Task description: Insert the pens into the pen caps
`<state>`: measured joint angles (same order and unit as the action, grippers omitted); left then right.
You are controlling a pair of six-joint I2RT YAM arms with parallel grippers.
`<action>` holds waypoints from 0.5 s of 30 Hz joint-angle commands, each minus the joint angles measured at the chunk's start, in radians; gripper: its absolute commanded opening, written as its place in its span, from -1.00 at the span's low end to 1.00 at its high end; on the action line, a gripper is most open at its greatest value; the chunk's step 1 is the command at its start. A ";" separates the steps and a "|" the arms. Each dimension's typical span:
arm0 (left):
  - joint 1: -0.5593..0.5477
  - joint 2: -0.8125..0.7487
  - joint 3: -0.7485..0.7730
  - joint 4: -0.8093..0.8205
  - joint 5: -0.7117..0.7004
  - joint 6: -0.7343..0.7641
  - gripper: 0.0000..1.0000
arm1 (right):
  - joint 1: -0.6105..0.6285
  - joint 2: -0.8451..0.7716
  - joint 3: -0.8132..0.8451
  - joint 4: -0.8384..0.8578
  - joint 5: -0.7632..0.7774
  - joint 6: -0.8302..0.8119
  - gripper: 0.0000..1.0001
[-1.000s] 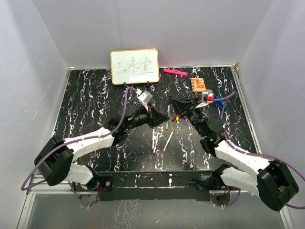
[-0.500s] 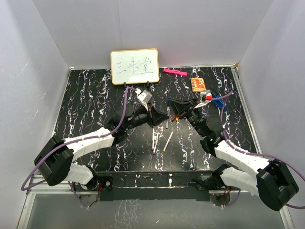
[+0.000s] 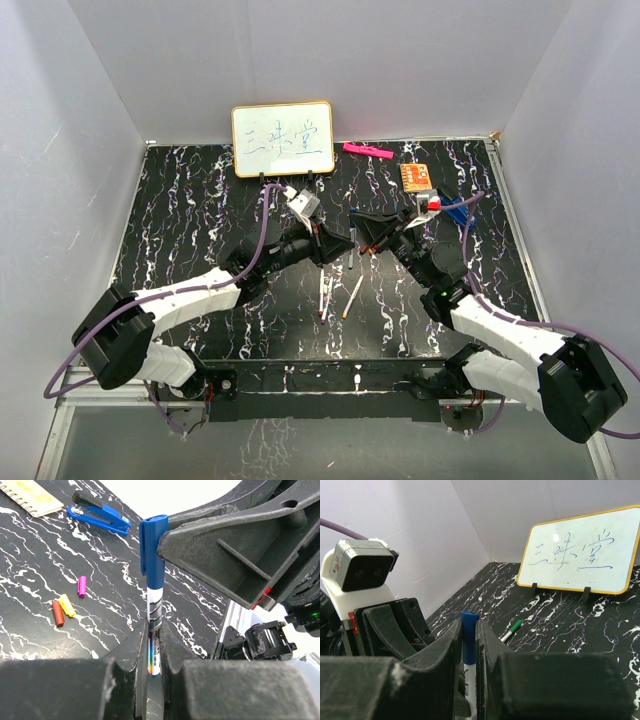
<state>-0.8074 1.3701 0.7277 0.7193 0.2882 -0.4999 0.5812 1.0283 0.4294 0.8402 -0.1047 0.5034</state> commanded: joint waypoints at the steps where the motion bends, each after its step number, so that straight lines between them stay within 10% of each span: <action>1: 0.001 -0.056 0.056 0.123 -0.062 0.047 -1.00 | 0.008 0.023 0.015 -0.140 -0.082 -0.009 -1.00; 15: 0.048 -0.071 0.109 0.207 -0.085 0.049 -1.00 | 0.094 0.067 -0.013 -0.269 -0.045 -0.057 -1.00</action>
<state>-0.7967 1.3693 0.7277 0.6701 0.2527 -0.4568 0.6197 1.0645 0.4507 0.7856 -0.0689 0.4721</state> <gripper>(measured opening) 0.053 0.127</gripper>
